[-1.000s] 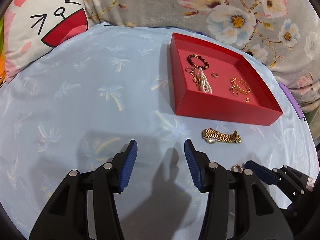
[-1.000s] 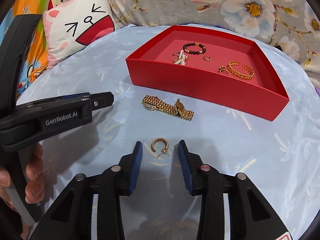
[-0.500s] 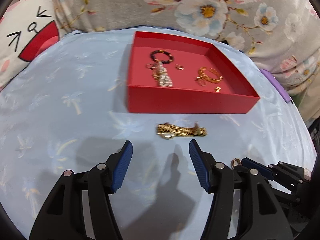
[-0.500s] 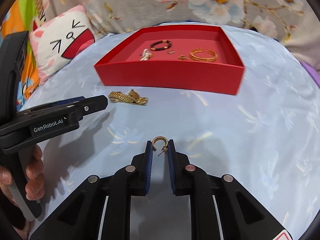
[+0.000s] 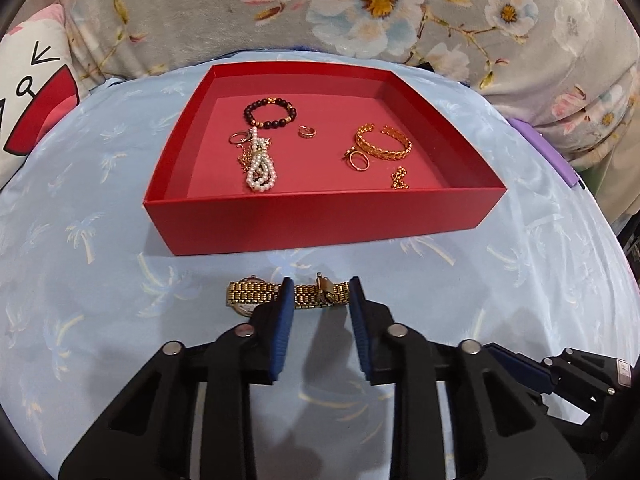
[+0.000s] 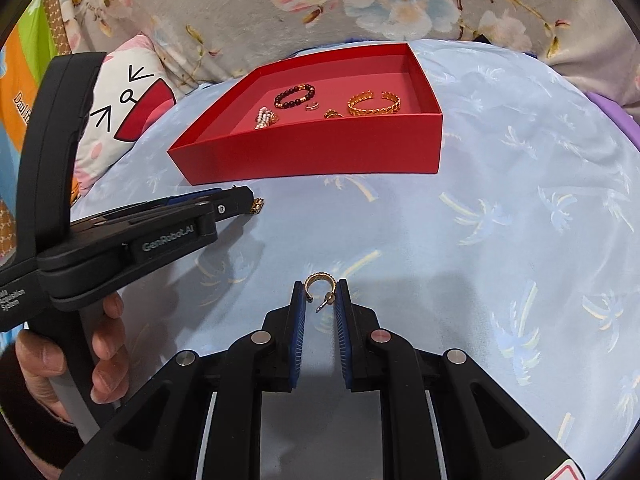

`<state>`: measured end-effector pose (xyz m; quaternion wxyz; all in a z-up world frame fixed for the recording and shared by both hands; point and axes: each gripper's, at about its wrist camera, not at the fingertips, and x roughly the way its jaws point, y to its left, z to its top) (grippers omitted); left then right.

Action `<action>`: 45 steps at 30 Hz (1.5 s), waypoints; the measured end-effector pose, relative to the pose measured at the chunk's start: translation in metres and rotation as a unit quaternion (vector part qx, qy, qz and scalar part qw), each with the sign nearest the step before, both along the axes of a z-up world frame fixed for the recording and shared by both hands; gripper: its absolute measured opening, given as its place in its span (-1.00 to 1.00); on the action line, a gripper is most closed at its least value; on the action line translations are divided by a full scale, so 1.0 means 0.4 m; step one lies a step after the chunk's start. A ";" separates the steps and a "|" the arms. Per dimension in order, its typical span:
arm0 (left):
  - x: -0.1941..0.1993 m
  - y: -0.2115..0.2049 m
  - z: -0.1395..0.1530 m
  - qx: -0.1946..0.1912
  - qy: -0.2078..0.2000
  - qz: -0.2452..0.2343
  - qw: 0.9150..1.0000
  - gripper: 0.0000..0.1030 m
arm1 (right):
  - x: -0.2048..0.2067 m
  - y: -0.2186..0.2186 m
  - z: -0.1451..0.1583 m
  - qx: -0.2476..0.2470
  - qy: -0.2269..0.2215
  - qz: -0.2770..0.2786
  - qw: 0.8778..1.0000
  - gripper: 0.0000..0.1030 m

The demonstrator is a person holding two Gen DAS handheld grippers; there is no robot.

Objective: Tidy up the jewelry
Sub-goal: 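Grasp the gold link watch with the left tool while right tool holds the earring, then carry watch and hoop earring into the red box and open both tools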

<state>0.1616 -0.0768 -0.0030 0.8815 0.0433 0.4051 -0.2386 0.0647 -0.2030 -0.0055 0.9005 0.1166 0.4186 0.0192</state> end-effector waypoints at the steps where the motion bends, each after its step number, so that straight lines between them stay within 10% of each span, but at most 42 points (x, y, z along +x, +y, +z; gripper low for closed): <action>1: -0.001 -0.004 -0.001 0.004 -0.003 -0.001 1.000 -0.59 | 0.000 0.000 0.000 0.000 0.000 0.000 1.000 -0.73; 14: -0.014 -0.002 0.026 -0.005 -0.009 -0.005 1.000 -0.89 | -0.001 0.000 0.002 -0.001 -0.002 -0.002 1.000 -0.73; 27: -0.009 0.091 0.242 -0.070 -0.032 -0.018 0.997 -0.90 | 0.002 -0.043 0.140 -0.003 -0.055 0.004 0.998 -0.74; 45: 0.177 0.019 0.406 -0.076 -0.076 -0.026 0.994 -0.90 | 0.247 -0.104 0.320 -0.013 -0.098 0.023 0.995 -0.73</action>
